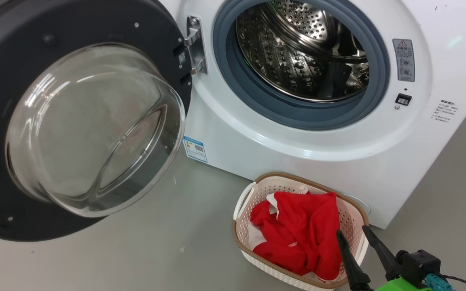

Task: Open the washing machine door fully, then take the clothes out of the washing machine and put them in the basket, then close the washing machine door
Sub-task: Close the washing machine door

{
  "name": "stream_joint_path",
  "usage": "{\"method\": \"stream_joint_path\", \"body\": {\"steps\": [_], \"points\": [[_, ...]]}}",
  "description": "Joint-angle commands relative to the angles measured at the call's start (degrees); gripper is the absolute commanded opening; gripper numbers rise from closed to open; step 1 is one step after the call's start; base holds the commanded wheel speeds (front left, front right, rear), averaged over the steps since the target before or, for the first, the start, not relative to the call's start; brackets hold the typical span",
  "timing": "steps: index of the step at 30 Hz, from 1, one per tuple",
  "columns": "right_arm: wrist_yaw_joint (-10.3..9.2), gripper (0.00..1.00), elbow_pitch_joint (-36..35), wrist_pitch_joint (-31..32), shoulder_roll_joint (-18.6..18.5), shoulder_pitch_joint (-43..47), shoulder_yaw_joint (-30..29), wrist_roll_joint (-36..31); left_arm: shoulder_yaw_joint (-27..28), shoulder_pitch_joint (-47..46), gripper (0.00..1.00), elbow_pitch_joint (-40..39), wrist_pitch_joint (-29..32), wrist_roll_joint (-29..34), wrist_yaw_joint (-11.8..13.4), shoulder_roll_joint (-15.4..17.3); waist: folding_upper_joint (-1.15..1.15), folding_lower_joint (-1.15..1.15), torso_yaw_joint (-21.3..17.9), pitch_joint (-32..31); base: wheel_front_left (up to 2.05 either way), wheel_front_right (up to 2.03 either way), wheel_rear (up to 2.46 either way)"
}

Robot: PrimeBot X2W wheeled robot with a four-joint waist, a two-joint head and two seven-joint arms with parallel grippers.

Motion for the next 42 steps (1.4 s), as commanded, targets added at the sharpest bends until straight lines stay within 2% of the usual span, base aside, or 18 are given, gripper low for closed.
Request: {"method": "stream_joint_path", "body": {"steps": [1, 4, 5, 9, 13, 18, 29, 36, 42], "points": [[0.28, 1.00, -1.5, -0.4, -0.1, -1.7, 1.2, -0.5, 1.5, -3.6, 0.00, 1.2, 1.4, -2.3, -0.3, 4.8, 0.00, 0.00, -0.4, 0.5, 0.00, 0.00, 0.00], [0.28, 1.00, -1.5, -0.4, -0.1, -2.2, 1.2, -0.4, 1.2, -8.2, 0.00, 8.6, 5.1, -7.5, -0.3, 7.6, 0.00, 0.00, -0.6, 1.1, 0.00, 0.00, 0.00], [0.28, 1.00, -1.5, -0.4, -0.1, -2.4, 1.3, -0.4, 0.5, -10.9, 0.00, 13.4, 9.1, -10.3, -0.3, 9.1, 0.00, 0.00, -0.7, 1.7, 0.00, 0.00, 0.00], [0.28, 1.00, -1.3, -0.4, -0.1, -2.9, 1.4, -0.5, -0.3, -15.2, 0.00, 22.5, 18.1, -15.3, -0.3, 11.4, 0.00, 0.00, -0.8, 2.5, 0.00, 0.00, 0.00], [0.28, 1.00, -1.1, -0.4, -0.1, -3.3, 1.7, -0.5, -0.9, -18.1, 0.00, 30.3, 27.1, -18.2, -0.3, 12.8, 0.00, 0.00, -0.9, 2.9, 0.00, 0.00, 0.00], [0.28, 1.00, -1.0, -0.4, -0.1, -3.3, 1.9, -0.3, -2.0, -18.9, 0.00, 34.9, 36.9, -20.9, -0.3, 13.5, 0.00, 0.00, -1.1, 2.8, 0.00, 0.00, 0.00], [0.28, 1.00, -1.0, -0.4, -0.1, -2.7, 2.1, -0.1, -5.4, -15.2, 0.00, 31.9, 48.8, -24.5, -0.3, 12.4, 0.00, 0.00, -0.9, 2.4, 0.00, 0.00, 0.00], [0.28, 1.00, -1.1, -0.4, -0.1, -2.6, 2.1, 0.2, -7.9, -9.2, 0.00, 22.1, 56.1, -29.0, -0.3, 12.4, 0.00, 0.00, -1.2, 2.0, 0.00, 0.00, 0.00], [0.28, 1.00, -1.1, -0.4, -0.1, -2.3, 1.9, 0.3, -8.6, -3.9, 0.00, 13.8, 59.8, -33.0, -0.3, 13.0, 0.00, 0.00, -1.3, 1.9, 0.00, 0.00, 0.00]]}}
